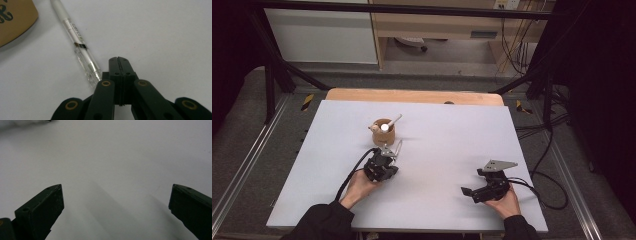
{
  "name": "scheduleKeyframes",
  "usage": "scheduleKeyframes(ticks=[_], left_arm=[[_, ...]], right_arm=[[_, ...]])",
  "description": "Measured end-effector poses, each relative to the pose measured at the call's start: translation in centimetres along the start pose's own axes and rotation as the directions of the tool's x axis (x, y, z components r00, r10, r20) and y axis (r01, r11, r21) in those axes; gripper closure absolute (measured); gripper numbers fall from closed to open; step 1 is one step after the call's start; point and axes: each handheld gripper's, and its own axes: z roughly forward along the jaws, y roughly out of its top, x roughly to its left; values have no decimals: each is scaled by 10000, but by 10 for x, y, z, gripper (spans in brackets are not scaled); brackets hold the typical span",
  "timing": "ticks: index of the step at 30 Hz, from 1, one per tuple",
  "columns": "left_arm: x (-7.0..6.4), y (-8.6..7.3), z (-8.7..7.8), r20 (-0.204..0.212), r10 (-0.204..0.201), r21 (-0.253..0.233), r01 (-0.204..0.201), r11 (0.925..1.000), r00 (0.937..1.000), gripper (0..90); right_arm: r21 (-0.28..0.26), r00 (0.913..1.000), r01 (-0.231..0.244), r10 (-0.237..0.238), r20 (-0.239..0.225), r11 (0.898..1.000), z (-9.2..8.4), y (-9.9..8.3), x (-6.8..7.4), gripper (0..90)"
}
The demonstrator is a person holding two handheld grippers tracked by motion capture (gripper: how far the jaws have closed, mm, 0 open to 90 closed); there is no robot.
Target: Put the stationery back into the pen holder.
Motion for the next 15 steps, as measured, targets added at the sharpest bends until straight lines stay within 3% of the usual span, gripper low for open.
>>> scheduleKeyframes(ticks=[15], left_arm=[[15,-8,-10,-582,-148,-15,147,9999,9982,892]], right_arm=[[26,10000,0,0,-4,10000,0,0,0,6]])
